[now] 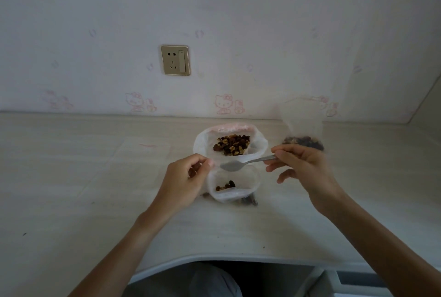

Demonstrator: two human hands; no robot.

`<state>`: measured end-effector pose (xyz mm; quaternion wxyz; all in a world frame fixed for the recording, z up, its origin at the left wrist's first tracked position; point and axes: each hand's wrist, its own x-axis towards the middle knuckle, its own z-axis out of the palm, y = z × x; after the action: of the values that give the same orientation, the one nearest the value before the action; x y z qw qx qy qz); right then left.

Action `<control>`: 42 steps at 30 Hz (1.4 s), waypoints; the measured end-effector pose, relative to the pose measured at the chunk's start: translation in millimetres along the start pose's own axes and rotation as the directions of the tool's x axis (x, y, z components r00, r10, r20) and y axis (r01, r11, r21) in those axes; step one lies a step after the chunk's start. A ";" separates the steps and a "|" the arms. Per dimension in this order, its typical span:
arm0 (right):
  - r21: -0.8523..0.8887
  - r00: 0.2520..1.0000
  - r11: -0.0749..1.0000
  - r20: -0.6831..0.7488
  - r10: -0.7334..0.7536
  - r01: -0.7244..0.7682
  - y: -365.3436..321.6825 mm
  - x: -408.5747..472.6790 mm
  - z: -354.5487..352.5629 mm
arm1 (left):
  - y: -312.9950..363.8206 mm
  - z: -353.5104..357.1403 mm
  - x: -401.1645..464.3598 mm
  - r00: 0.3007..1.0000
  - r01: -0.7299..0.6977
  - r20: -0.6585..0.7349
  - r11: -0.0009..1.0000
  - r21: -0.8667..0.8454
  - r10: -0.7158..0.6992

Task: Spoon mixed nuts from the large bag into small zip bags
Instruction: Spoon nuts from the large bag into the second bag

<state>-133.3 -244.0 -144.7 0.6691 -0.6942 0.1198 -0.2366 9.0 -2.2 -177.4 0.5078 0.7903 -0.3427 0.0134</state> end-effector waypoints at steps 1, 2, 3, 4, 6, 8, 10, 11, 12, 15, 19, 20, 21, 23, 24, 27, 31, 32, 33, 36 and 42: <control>0.041 0.999 0.998 -0.008 0.042 -0.042 2.4 3.0 -1.3 | -0.7 -1.5 1.7 1.000 0.007 -0.012 1.000 -0.003 -0.007; 0.069 0.998 0.995 -0.006 0.069 -0.069 4.4 6.1 -2.2 | -1.7 -3.6 4.3 0.999 0.014 -0.029 1.000 -0.002 -0.014; 0.085 0.997 0.993 -0.001 0.083 -0.083 6.1 9.7 -2.6 | -3.0 -5.8 7.7 0.999 0.020 -0.048 1.000 0.001 -0.020; 0.090 0.996 0.992 0.003 0.087 -0.087 7.3 13.8 -2.7 | -4.6 -8.0 12.1 0.997 0.028 -0.071 1.000 0.006 -0.027; 0.078 0.997 0.994 0.002 0.078 -0.078 8.0 24.0 -1.2 | -8.3 -10.9 23.4 0.989 0.058 -0.138 0.998 0.016 -0.055; 0.042 0.998 0.997 -0.009 0.059 -0.059 7.3 35.1 2.3 | -11.7 -10.8 36.3 0.966 0.118 -0.233 0.993 0.018 -0.111; -0.050 0.999 0.998 -0.034 0.029 -0.030 7.5 46.1 6.3 | -14.3 -7.8 48.9 0.935 0.187 -0.312 0.982 0.028 -0.169; -0.105 0.999 0.994 -0.045 0.013 -0.018 8.7 51.2 8.1 | -15.4 -5.5 55.1 0.927 0.219 -0.321 0.975 0.043 -0.194; -0.155 0.999 0.988 -0.048 0.003 -0.010 10.3 55.6 9.6 | -15.8 -2.9 60.5 0.927 0.251 -0.303 0.966 0.066 -0.221; -0.264 1.000 0.965 -0.017 -0.010 0.005 15.3 62.6 9.0 | -13.4 7.9 72.9 0.939 0.322 -0.178 0.933 0.160 -0.294; -0.339 1.000 0.940 0.020 -0.024 0.029 17.2 63.4 -2.0 | -15.8 22.2 73.4 0.950 0.309 -0.103 0.933 0.186 -0.295; -0.347 0.999 0.937 0.016 -0.027 0.031 17.2 63.5 -4.3 | -17.6 24.0 72.1 0.955 0.295 -0.094 0.938 0.184 -0.282; -0.357 1.000 0.934 0.011 -0.028 0.030 17.3 63.8 -5.9 | -19.4 25.1 71.6 0.959 0.280 -0.082 0.943 0.177 -0.270; -0.387 0.999 0.922 -0.002 -0.032 0.029 17.8 64.4 -6.6 | -20.3 25.3 71.7 0.965 0.263 -0.053 0.953 0.150 -0.258; -0.402 0.999 0.915 -0.010 -0.040 0.033 18.0 64.8 -6.0 | -20.1 24.8 72.4 0.966 0.258 -0.035 0.957 0.136 -0.255; -0.402 0.997 0.915 -0.044 -0.057 0.035 21.5 67.9 -1.9 | -18.7 23.7 73.9 0.964 0.263 0.009 0.962 0.074 -0.265; -0.405 0.991 0.914 -0.113 -0.065 0.014 29.0 71.5 5.1 | -19.4 22.3 74.1 0.959 0.278 0.045 0.960 0.029 -0.279; -0.417 0.988 0.909 -0.130 -0.083 0.021 30.3 71.6 6.9 | -19.7 22.1 74.6 0.958 0.280 0.050 0.960 0.021 -0.281; -0.433 0.984 0.901 -0.143 -0.104 0.032 31.0 71.2 8.8 | -19.7 22.0 74.8 0.957 0.284 0.055 0.959 0.016 -0.284; -0.512 0.972 0.856 -0.157 -0.173 0.070 30.5 67.9 14.0 | -20.3 21.9 75.1 0.957 0.279 0.074 0.960 0.023 -0.280; -0.593 0.950 0.786 -0.110 -0.293 0.174 31.3 62.6 29.2 | -21.8 22.1 75.8 0.961 0.260 0.095 0.965 0.015 -0.261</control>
<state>-60.5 -251.2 -164.8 0.3778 -0.8464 0.1637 -0.3377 71.9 -54.7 -177.3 0.4871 0.8289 -0.2597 -0.0910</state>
